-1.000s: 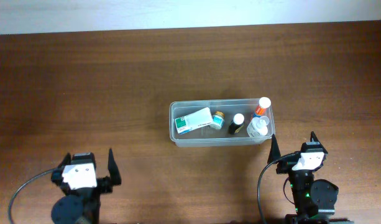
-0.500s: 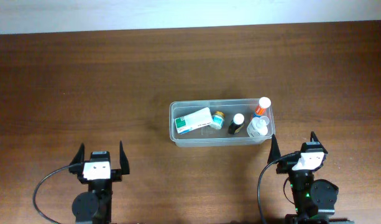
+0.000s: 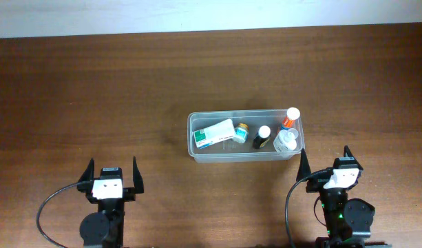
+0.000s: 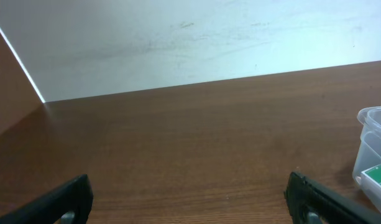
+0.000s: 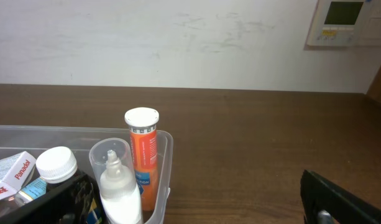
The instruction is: Pack container
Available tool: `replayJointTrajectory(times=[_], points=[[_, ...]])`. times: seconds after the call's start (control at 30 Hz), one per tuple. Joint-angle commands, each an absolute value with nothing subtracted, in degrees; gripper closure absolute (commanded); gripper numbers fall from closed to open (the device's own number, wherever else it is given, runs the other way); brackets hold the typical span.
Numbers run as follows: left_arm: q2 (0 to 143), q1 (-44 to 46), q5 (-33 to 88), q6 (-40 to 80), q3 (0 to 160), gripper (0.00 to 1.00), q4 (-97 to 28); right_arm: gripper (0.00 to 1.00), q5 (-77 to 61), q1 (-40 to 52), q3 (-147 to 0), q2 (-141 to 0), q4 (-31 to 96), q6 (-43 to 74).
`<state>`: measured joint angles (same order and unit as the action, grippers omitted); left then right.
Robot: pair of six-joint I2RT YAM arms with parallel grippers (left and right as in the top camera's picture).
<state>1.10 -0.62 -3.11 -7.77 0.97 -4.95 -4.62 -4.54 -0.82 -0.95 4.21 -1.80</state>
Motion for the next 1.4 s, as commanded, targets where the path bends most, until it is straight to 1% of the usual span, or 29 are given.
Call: replayJointTrajectory(times=[0.0,1.37], points=[[0.7,-0.6,-2.1,-8.7,0.8,0.01,-5.1,0.02,-5.4,-4.1,-0.5,-0.7,4.3,-2.2],[0.7,-0.6,-2.1,-8.7,0.8,0.01,-5.1,0.02,-5.4,-4.1,-0.5,-0.7,4.3,-2.2]])
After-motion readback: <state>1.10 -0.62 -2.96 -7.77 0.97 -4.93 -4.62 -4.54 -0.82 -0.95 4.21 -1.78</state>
